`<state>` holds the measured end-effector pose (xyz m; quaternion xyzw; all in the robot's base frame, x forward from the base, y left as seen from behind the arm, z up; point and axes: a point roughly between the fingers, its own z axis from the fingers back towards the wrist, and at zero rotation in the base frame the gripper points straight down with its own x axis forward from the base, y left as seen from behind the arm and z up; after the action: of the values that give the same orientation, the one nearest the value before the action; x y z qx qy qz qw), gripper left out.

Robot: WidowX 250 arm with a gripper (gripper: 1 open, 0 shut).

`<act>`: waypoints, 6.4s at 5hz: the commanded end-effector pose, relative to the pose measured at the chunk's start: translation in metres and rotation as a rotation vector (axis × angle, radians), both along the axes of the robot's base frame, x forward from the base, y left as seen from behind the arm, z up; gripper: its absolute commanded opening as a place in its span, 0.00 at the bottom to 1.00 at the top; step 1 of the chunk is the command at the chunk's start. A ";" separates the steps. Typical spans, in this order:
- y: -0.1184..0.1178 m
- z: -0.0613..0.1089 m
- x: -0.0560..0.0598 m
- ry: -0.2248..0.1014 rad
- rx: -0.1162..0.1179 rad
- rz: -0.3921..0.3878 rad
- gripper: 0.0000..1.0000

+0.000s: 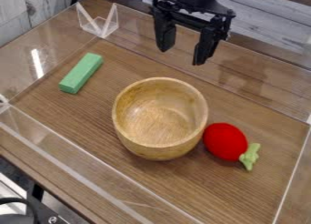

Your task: Put the green block in the brown bowl

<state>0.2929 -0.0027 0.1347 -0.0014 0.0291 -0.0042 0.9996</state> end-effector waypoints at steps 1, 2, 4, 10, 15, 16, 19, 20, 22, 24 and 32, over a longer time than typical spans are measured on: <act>0.004 -0.009 -0.001 0.033 0.000 -0.033 1.00; 0.042 -0.024 -0.016 0.026 0.006 -0.014 1.00; 0.137 -0.034 -0.042 -0.029 0.030 -0.008 1.00; 0.212 -0.079 -0.020 -0.052 -0.029 0.094 1.00; 0.214 -0.104 -0.016 -0.006 -0.036 0.229 1.00; 0.217 -0.101 -0.014 0.002 -0.035 0.200 1.00; 0.216 -0.093 -0.008 0.020 -0.043 0.159 1.00; 0.214 -0.090 -0.005 0.026 -0.047 0.173 1.00; 0.217 -0.084 -0.011 0.021 -0.062 0.191 0.00; 0.214 -0.050 -0.014 -0.009 -0.110 0.199 0.00; 0.030 -0.029 -0.001 -0.086 -0.224 0.018 0.00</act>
<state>0.2831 0.0276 0.0905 -0.1204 0.0151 0.0058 0.9926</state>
